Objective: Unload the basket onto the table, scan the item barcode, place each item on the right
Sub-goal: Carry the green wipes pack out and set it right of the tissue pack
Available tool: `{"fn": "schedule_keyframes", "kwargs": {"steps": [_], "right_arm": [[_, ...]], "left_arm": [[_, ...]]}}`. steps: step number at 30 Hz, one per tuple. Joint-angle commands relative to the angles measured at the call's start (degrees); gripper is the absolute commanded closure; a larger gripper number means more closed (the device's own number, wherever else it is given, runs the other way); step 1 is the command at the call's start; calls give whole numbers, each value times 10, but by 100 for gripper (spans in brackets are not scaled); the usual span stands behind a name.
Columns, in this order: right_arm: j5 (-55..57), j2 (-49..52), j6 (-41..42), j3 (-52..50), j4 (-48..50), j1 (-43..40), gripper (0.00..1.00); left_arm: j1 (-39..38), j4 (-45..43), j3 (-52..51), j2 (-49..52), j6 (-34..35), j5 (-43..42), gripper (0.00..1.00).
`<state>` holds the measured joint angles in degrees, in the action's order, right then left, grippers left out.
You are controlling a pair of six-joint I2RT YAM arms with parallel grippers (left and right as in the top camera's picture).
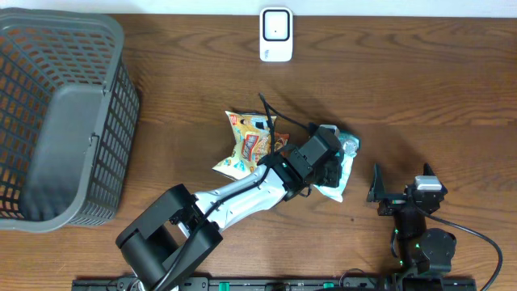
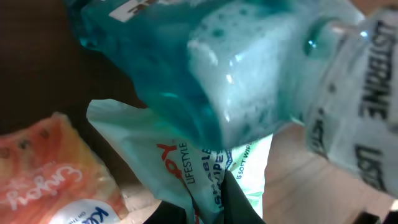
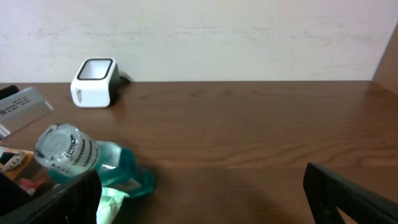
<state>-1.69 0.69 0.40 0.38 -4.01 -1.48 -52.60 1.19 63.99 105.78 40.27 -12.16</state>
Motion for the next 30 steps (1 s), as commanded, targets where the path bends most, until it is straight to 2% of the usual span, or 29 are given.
{"fn": "schedule_keyframes", "kwargs": {"steps": [1, 9, 12, 17, 25, 26, 27, 29, 30], "right_arm": [[1, -2, 6, -1, -2, 3, 1], [1, -2, 6, -1, -2, 3, 1], [1, -2, 6, -1, -2, 3, 1], [1, -2, 6, -1, -2, 3, 1], [1, -2, 6, -1, -2, 3, 1], [1, -2, 6, -1, -2, 3, 1], [1, -2, 6, -1, -2, 3, 1], [1, -2, 6, -1, -2, 3, 1], [1, -2, 6, -1, -2, 3, 1]], "left_arm": [[3, -6, 0, -2, 3, 43, 93], [3, -7, 0, -2, 3, 122, 92], [3, -7, 0, -2, 3, 148, 87], [3, -9, 0, 14, 4, 152, 87], [1, -48, 0, 71, 49, 141, 87], [1, -54, 0, 73, 49, 138, 78], [1, -57, 0, 73, 48, 137, 62], [1, -65, 0, 71, 48, 132, 40], [2, -70, 0, 69, 48, 126, 35]]}}
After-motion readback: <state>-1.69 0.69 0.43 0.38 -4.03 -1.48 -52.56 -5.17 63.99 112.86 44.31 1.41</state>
